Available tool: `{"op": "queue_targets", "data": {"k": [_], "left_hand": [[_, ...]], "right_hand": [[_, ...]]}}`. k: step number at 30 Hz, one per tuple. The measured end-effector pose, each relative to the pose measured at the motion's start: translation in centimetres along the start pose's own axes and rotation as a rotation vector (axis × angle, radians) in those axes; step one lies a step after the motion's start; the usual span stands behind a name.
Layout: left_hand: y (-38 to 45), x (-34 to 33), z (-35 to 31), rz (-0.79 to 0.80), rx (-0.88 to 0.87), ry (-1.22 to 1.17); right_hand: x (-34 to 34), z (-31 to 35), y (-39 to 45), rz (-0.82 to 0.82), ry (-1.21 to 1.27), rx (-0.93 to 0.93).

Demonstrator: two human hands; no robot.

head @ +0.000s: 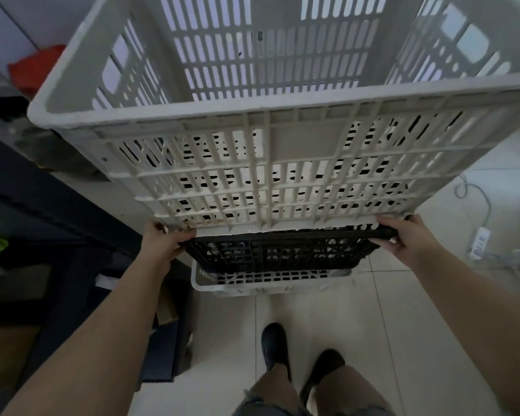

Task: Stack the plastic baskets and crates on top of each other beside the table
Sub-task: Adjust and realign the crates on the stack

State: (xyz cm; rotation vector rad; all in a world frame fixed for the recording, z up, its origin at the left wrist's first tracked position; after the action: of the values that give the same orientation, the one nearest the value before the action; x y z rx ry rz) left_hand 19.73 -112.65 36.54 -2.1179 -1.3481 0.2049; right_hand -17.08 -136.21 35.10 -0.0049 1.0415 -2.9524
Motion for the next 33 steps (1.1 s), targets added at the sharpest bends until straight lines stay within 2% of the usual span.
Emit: {"op": "queue_targets", "data": {"k": [4, 8, 14, 21, 25, 29, 33], "left_hand": [[-0.5, 0.2, 1.2, -0.027, 0.015, -0.009], [-0.8, 0.4, 1.9, -0.060, 0.019, -0.018], [0.1, 0.3, 0.9, -0.007, -0.027, 0.138], [1.0, 0.2, -0.1, 0.046, -0.098, 0.368], [2.1, 0.7, -0.5, 0.024, -0.094, 0.363], [2.4, 1.9, -1.3, 0.016, -0.137, 0.401], [1.1, 2.4, -0.5, -0.006, -0.103, 0.359]], "right_hand": [[0.7, -0.9, -0.3, -0.089, 0.112, -0.070], [0.9, -1.4, -0.4, -0.044, 0.060, -0.056], [1.2, -0.5, 0.6, -0.056, -0.063, -0.070], [0.7, 0.3, 0.6, -0.024, -0.061, -0.019], [0.3, 0.0, 0.7, -0.062, -0.024, -0.006], [0.6, -0.4, 0.2, 0.021, -0.066, 0.027], [0.9, 0.4, 0.0, 0.061, -0.094, 0.045]]}}
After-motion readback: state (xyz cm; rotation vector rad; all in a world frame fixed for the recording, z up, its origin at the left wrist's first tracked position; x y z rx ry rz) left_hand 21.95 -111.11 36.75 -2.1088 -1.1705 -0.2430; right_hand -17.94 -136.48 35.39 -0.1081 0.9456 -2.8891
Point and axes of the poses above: each hand's wrist, its own y-axis towards the middle knuckle, its own x-axis out of the back of the hand, z = x × y, the point moved 4 cm from there along y, towards the middle knuckle, and after that the axes turned 7 degrees about -z, right-handed, at the moved point
